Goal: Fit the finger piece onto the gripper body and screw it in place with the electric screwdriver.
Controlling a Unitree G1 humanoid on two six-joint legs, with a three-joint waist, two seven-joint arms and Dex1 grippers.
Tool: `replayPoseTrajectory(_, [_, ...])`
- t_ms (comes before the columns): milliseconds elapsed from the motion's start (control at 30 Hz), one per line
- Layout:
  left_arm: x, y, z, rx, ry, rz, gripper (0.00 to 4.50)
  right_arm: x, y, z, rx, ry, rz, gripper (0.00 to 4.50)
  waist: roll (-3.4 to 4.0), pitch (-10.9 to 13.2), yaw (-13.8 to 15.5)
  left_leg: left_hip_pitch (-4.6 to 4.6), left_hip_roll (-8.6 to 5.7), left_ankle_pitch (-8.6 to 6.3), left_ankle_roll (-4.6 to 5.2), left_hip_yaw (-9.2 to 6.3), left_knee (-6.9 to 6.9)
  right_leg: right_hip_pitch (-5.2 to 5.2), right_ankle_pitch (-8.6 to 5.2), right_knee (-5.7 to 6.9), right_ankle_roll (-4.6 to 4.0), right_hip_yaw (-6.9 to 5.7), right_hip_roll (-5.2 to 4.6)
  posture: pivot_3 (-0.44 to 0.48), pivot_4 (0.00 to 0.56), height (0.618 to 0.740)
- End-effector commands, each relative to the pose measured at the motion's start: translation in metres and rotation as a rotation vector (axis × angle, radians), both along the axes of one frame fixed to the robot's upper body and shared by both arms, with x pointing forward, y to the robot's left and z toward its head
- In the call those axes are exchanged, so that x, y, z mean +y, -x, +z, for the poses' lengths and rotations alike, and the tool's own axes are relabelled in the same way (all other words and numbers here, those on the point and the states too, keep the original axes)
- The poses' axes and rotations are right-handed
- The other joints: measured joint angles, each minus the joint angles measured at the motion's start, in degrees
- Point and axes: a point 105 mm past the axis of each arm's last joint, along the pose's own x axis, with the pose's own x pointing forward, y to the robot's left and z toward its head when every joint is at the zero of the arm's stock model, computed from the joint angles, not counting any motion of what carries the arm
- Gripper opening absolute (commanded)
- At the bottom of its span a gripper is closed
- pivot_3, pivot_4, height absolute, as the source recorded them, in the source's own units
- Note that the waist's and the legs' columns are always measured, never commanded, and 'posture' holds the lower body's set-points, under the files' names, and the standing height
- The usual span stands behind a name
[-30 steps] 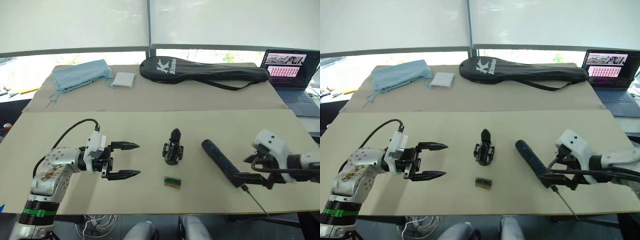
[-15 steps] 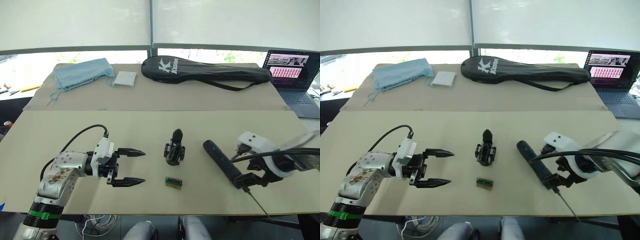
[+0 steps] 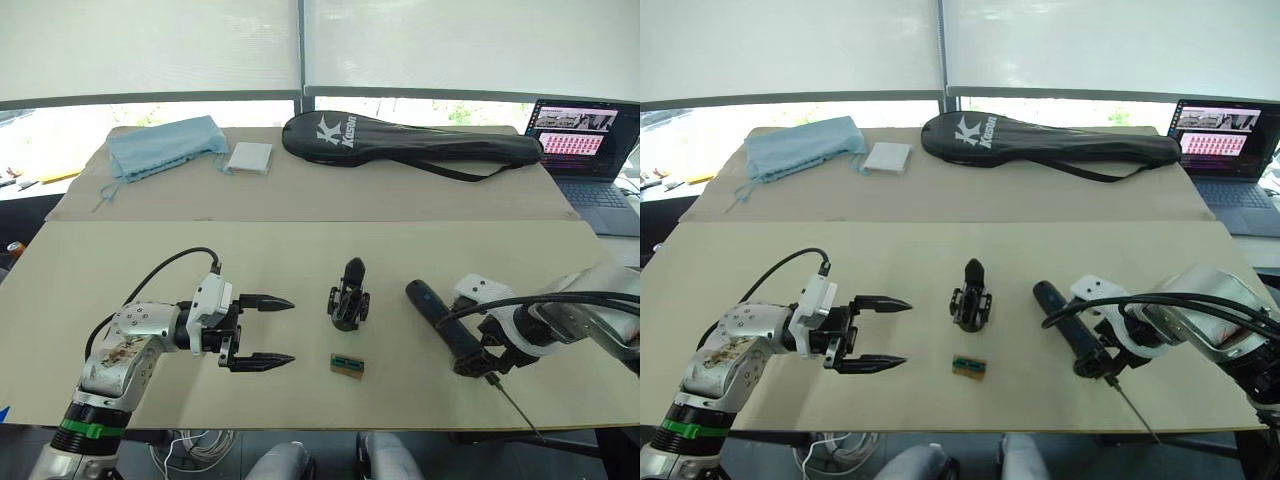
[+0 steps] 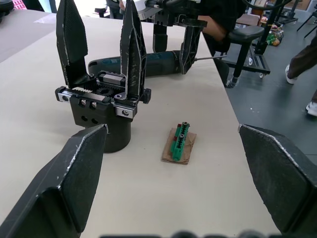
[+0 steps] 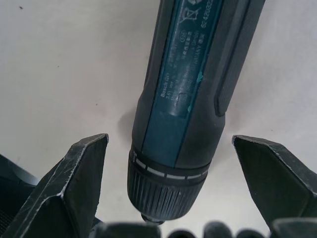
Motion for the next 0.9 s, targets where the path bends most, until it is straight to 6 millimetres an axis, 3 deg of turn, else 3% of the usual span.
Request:
replayPoseTrajectory(33, [-0.004, 0.004, 0.006, -0.043, 0.004, -0.019, 4.50, -0.002, -0.004, 0.001, -0.026, 0.018, -0.019, 4.44, 0.00, 0.00, 0.00, 0.00, 0.00, 0.01, 0.01, 0.00, 0.00, 0.00, 0.00, 0.01, 0.00, 0.00, 0.00, 0.000, 0.150, 0.740])
replayPoseTrajectory(300, [-0.003, 0.007, 0.007, -0.046, -0.001, -0.027, 4.50, -0.002, -0.003, -0.006, -0.005, 0.041, -0.005, 4.44, -0.11, -0.05, -0.15, 0.08, 0.00, 0.00, 0.00, 0.00, 0.01, 0.09, 0.00, 0.00, 0.00, -0.01, 0.00, 0.000, 0.150, 0.740])
replayPoseTrajectory(567, [-0.005, 0.009, 0.007, -0.044, 0.002, -0.033, 4.50, -0.012, -0.002, -0.008, -0.020, 0.054, -0.024, 1.93, -0.12, -0.05, -0.14, 0.08, 0.00, 0.00, 0.01, -0.01, 0.01, 0.09, 0.00, 0.00, 0.00, -0.02, 0.00, 0.000, 0.150, 0.740])
replayPoseTrajectory(767, [-0.006, 0.007, 0.005, -0.039, -0.002, -0.040, 4.50, -0.024, -0.003, 0.008, -0.091, 0.027, -0.054, 1.92, -0.12, -0.05, 0.51, 0.06, 0.00, 0.00, 0.01, -0.01, 0.02, 0.08, 0.00, -0.02, 0.01, -0.04, 0.00, 0.000, 0.150, 0.740])
replayPoseTrajectory(900, [-0.004, 0.005, 0.005, -0.043, -0.004, -0.038, 4.50, -0.032, -0.002, 0.035, -0.168, -0.065, -0.113, 1.92, -0.05, -0.01, 1.04, -0.02, -0.01, 0.00, 0.02, -0.01, 0.02, 0.02, 0.00, -0.05, 0.01, -0.04, 0.00, 0.000, 0.150, 0.740])
